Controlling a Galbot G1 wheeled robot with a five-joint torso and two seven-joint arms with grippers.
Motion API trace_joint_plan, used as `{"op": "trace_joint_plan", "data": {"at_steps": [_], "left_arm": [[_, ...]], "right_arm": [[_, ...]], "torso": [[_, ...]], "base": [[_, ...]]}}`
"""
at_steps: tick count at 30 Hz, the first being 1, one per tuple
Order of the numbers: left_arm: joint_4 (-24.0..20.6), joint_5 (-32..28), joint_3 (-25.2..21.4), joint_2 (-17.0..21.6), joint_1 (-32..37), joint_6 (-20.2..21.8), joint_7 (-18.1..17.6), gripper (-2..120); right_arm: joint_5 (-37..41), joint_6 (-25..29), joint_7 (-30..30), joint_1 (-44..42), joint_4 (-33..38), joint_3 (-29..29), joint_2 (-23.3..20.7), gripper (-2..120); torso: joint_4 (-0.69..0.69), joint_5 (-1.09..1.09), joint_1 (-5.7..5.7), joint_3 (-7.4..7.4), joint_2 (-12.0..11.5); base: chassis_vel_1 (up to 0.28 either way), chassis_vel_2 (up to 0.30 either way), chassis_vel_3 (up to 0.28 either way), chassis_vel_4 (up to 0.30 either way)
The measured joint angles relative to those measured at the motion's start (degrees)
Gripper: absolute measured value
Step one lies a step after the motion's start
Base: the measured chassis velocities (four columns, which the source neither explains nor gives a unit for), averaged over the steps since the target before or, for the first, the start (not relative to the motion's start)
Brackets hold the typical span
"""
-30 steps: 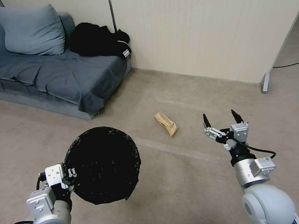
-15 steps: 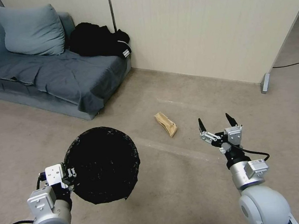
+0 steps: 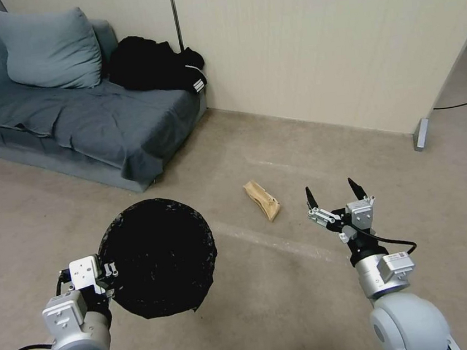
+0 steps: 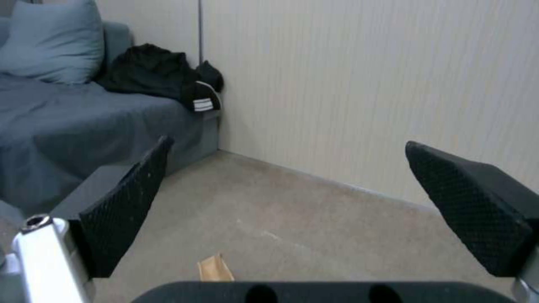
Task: Pick up the trash bin, then pick up the garbage from the floor and place it into the trash bin.
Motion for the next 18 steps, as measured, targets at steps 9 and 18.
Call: {"op": "trace_joint_plan", "data": {"at_steps": [9, 18], "left_arm": [[0.3, 0.0, 0.0, 0.0, -0.2, 0.0, 0.0, 1], [0.4, 0.0, -0.1, 0.0, -0.3, 0.0, 0.0, 1]], "right_arm": [[-0.3, 0.4, -0.1, -0.2, 0.3, 0.1, 0.0, 100], [-0.9, 2.2, -0.8, -0.9, 0.4, 0.1, 0.1, 100]], "torso": [[0.0, 0.0, 0.0, 0.0, 0.0], [0.0, 0.0, 0.0, 0.0, 0.0]], "base": [[-0.095, 0.095, 0.088, -0.094], [-0.076, 0.081, 0.073, -0.08]]}}
